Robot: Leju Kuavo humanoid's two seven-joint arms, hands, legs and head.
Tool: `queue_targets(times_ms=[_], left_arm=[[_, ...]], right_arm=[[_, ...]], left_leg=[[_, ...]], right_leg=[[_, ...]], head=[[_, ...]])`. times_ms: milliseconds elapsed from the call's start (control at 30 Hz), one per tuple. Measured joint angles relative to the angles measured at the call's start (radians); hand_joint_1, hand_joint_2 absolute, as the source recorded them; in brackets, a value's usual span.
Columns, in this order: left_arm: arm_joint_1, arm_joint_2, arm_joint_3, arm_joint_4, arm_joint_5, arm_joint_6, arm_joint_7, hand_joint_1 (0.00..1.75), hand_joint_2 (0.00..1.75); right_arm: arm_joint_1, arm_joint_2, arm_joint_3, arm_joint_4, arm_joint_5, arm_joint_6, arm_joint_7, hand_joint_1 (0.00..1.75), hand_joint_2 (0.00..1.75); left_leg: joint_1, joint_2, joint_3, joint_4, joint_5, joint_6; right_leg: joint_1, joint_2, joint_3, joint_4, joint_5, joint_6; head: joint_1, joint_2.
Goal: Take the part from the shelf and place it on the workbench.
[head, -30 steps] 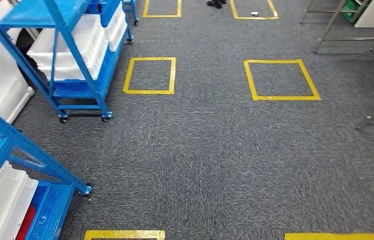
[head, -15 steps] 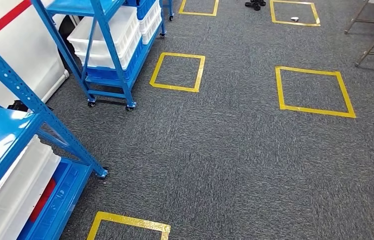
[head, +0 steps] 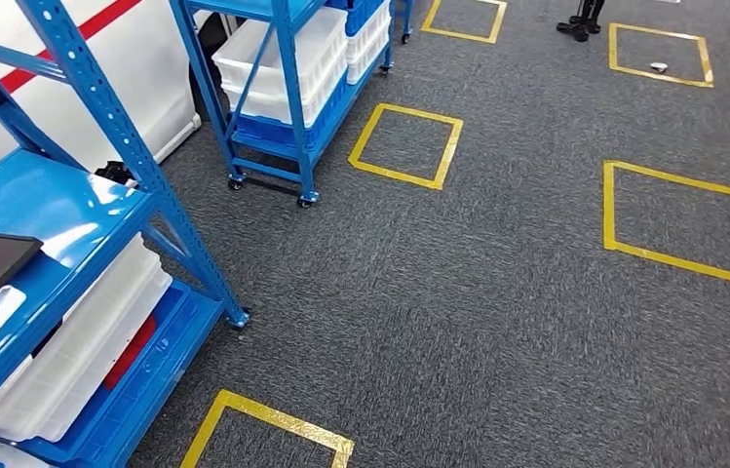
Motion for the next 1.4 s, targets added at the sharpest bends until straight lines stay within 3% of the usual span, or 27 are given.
queue_targets(times_ms=[67,133,200,267,333,367,400,433,500,567,633,667,733,800,833,867,900,933,1000,1067,1133,1167,1233,1300,1333,1367,1400], left_arm=[[0.0,-0.001,0.001,0.0,0.001,0.0,-0.008,0.0,0.0],[0.003,-0.002,0.001,0.0,0.001,-0.001,-0.014,0.0,0.0],[0.007,-0.004,0.001,0.0,0.001,-0.002,-0.019,0.0,0.0],[0.004,-0.005,0.001,0.0,0.001,-0.003,-0.023,0.0,0.0],[0.001,-0.006,0.001,0.0,0.001,-0.004,-0.024,0.0,0.0],[0.003,-0.007,0.001,0.0,0.001,-0.004,-0.024,0.0,0.0],[0.005,-0.008,0.001,0.0,0.001,-0.004,-0.024,0.0,0.0],[0.006,-0.008,0.001,0.0,0.001,-0.004,-0.024,0.0,0.0],[0.005,-0.009,0.001,0.0,0.001,-0.004,-0.025,0.0,0.0],[0.002,-0.009,0.001,0.0,0.0,-0.004,-0.026,0.0,0.0],[0.004,-0.009,0.0,0.0,0.0,-0.005,-0.027,0.0,0.0],[0.005,-0.009,0.0,0.0,0.0,-0.006,-0.027,0.0,0.0],[0.004,-0.009,0.0,0.0,0.0,-0.007,-0.028,0.0,0.0],[0.0,-0.01,0.0,0.0,0.0,-0.009,-0.028,0.0,0.0],[-0.001,-0.01,0.0,0.0,0.0,-0.01,-0.028,0.0,0.0],[0.0,-0.01,0.0,0.0,0.0,-0.01,-0.028,0.0,0.0],[0.001,-0.01,0.0,0.0,0.0,-0.01,-0.028,0.0,0.0],[0.002,-0.01,0.0,0.0,0.0,-0.011,-0.028,0.0,0.0],[0.002,-0.011,0.0,0.0,0.0,-0.012,-0.029,0.0,0.0],[0.001,-0.011,0.0,0.0,0.0,-0.013,-0.032,0.0,0.0],[0.004,-0.011,0.0,0.0,0.001,-0.013,-0.034,0.0,0.0],[0.007,-0.011,0.0,0.0,0.001,-0.013,-0.035,0.0,0.0],[0.009,-0.012,0.0,0.0,0.001,-0.013,-0.035,0.0,0.0],[0.006,-0.012,0.0,0.0,0.001,-0.013,-0.035,0.0,0.0],[0.004,-0.012,0.0,0.0,0.001,-0.013,-0.034,0.0,0.0],[0.004,-0.012,0.0,0.0,0.001,-0.014,-0.034,0.0,0.0],[0.006,-0.013,-0.001,0.0,0.001,-0.014,-0.033,0.0,0.0]], right_arm=[[-0.007,0.0,-0.081,0.0,-0.086,-0.004,-0.028,0.0,0.0],[-0.013,0.001,-0.14,0.0,-0.118,-0.003,-0.04,0.0,0.0],[-0.017,0.003,-0.18,0.0,-0.126,-0.002,-0.043,0.0,0.0],[-0.016,0.005,-0.206,0.0,-0.127,-0.002,-0.043,0.0,0.0],[-0.015,0.005,-0.224,0.0,-0.127,-0.002,-0.043,0.0,0.0],[-0.015,0.005,-0.23,0.0,-0.127,-0.003,-0.043,0.0,0.0],[-0.016,0.005,-0.236,0.0,-0.127,-0.003,-0.043,0.0,0.0],[-0.017,0.006,-0.241,0.0,-0.127,-0.003,-0.043,0.0,0.0],[-0.018,0.007,-0.248,0.0,-0.127,-0.003,-0.043,0.0,0.0],[-0.02,0.007,-0.253,0.0,-0.127,-0.003,-0.043,0.0,0.0],[-0.025,0.009,-0.258,0.0,-0.127,-0.003,-0.043,0.0,0.0],[-0.028,0.01,-0.26,0.0,-0.127,-0.003,-0.043,0.0,0.0],[-0.029,0.012,-0.262,0.0,-0.127,-0.003,-0.043,0.0,0.0],[-0.026,0.013,-0.264,0.0,-0.125,-0.003,-0.042,0.0,0.0],[-0.025,0.014,-0.265,0.0,-0.125,-0.003,-0.041,0.0,0.0],[-0.023,0.014,-0.266,0.0,-0.125,-0.003,-0.041,0.0,0.0],[-0.022,0.014,-0.268,0.0,-0.125,-0.003,-0.041,0.0,0.0],[-0.021,0.014,-0.269,0.0,-0.124,-0.003,-0.041,0.0,0.0],[-0.02,0.013,-0.269,0.0,-0.121,-0.001,-0.041,0.0,0.0],[-0.02,0.014,-0.269,0.0,-0.115,0.005,-0.043,0.0,0.0],[-0.021,0.014,-0.269,0.0,-0.108,0.011,-0.046,0.0,0.0],[-0.022,0.014,-0.269,0.0,-0.105,0.014,-0.047,0.0,0.0],[-0.022,0.015,-0.268,0.0,-0.099,0.021,-0.049,0.0,0.0],[-0.019,0.015,-0.267,0.0,-0.092,0.026,-0.052,0.0,0.0],[-0.017,0.015,-0.267,0.0,-0.089,0.027,-0.054,0.0,0.0],[-0.017,0.015,-0.267,0.0,-0.087,0.028,-0.056,0.0,0.0],[-0.017,0.015,-0.266,0.0,-0.086,0.029,-0.058,0.0,0.0]], left_leg=[[0.0,-0.021,-0.009,0.007,-0.002,-0.012],[0.003,-0.04,-0.016,0.007,0.0,-0.025],[0.004,-0.005,-0.032,0.036,-0.019,-0.033],[0.003,0.058,-0.085,0.144,-0.078,-0.039],[0.007,0.081,-0.147,0.271,-0.129,-0.045],[0.009,0.084,-0.159,0.296,-0.129,-0.047],[0.01,0.088,-0.15,0.277,-0.11,-0.048],[0.01,0.096,-0.121,0.223,-0.077,-0.047],[0.006,0.14,-0.046,0.079,-0.02,-0.039],[-0.003,0.166,-0.014,0.013,-0.005,-0.026],[-0.006,0.146,-0.013,0.009,-0.005,-0.014],[-0.004,0.135,-0.01,0.003,-0.002,-0.009],[0.002,0.114,-0.001,-0.008,0.005,0.002],[0.002,0.092,-0.002,-0.01,0.007,0.008],[0.002,0.079,-0.003,-0.009,0.008,0.008],[0.001,0.066,-0.002,-0.008,0.007,0.008],[0.002,0.052,-0.002,-0.006,0.007,0.008],[0.002,0.038,-0.001,-0.004,0.005,0.006],[0.003,0.012,-0.004,0.006,0.0,-0.002],[0.002,-0.008,-0.011,0.014,-0.003,-0.014],[0.004,-0.025,-0.018,0.013,0.0,-0.026],[0.005,-0.025,-0.02,0.014,-0.001,-0.031],[0.005,0.012,-0.039,0.053,-0.028,-0.039],[0.005,0.066,-0.096,0.174,-0.093,-0.045],[0.006,0.078,-0.128,0.243,-0.122,-0.048],[0.007,0.083,-0.15,0.289,-0.136,-0.05],[0.008,0.086,-0.154,0.297,-0.129,-0.05]], right_leg=[[-0.001,0.031,0.019,-0.053,0.013,-0.004],[0.001,0.01,0.021,-0.059,0.014,-0.015],[0.001,-0.017,0.026,-0.068,0.018,-0.031],[0.004,-0.046,0.029,-0.074,0.017,-0.042],[0.009,-0.077,0.03,-0.073,0.014,-0.045],[0.01,-0.091,0.031,-0.073,0.012,-0.045],[0.011,-0.104,0.034,-0.073,0.01,-0.044],[0.011,-0.116,0.037,-0.073,0.007,-0.042],[0.014,-0.139,0.047,-0.073,-0.001,-0.035],[0.017,-0.158,0.054,-0.072,-0.007,-0.025],[0.017,-0.177,0.061,-0.075,-0.011,-0.014],[0.015,-0.173,0.064,-0.072,-0.016,-0.008],[0.012,-0.127,0.047,-0.02,-0.054,-0.001],[0.008,-0.072,-0.015,0.108,-0.117,0.001],[0.008,-0.062,-0.049,0.171,-0.138,0.002],[0.008,-0.059,-0.071,0.207,-0.14,0.002],[0.007,-0.057,-0.076,0.204,-0.121,0.003],[0.006,-0.053,-0.063,0.163,-0.085,0.003],[0.002,-0.019,-0.011,0.029,-0.011,0.003],[-0.001,0.01,0.017,-0.046,0.015,-0.001],[0.003,-0.001,0.017,-0.052,0.015,-0.013],[0.003,-0.011,0.018,-0.055,0.017,-0.019],[0.002,-0.034,0.021,-0.063,0.02,-0.034],[0.005,-0.061,0.022,-0.065,0.019,-0.042],[0.008,-0.075,0.022,-0.065,0.018,-0.044],[0.01,-0.09,0.022,-0.065,0.016,-0.045],[0.011,-0.102,0.023,-0.065,0.015,-0.045]], head=[[0.0,0.0],[0.0,0.0],[0.0,0.0],[-0.001,0.0],[0.0,0.0],[-0.001,0.0],[0.0,0.0],[0.0,0.0],[0.0,0.0],[0.0,0.0],[-0.001,0.0],[0.0,0.0],[0.0,0.0],[0.0,0.0],[0.0,0.0],[0.0,0.0],[0.0,0.0],[0.0,0.0],[0.0,0.0],[0.0,0.0],[0.0,0.0],[0.0,0.0],[0.0,0.0],[0.0,0.0],[0.0,0.0],[0.0,0.0],[0.0,0.0]])
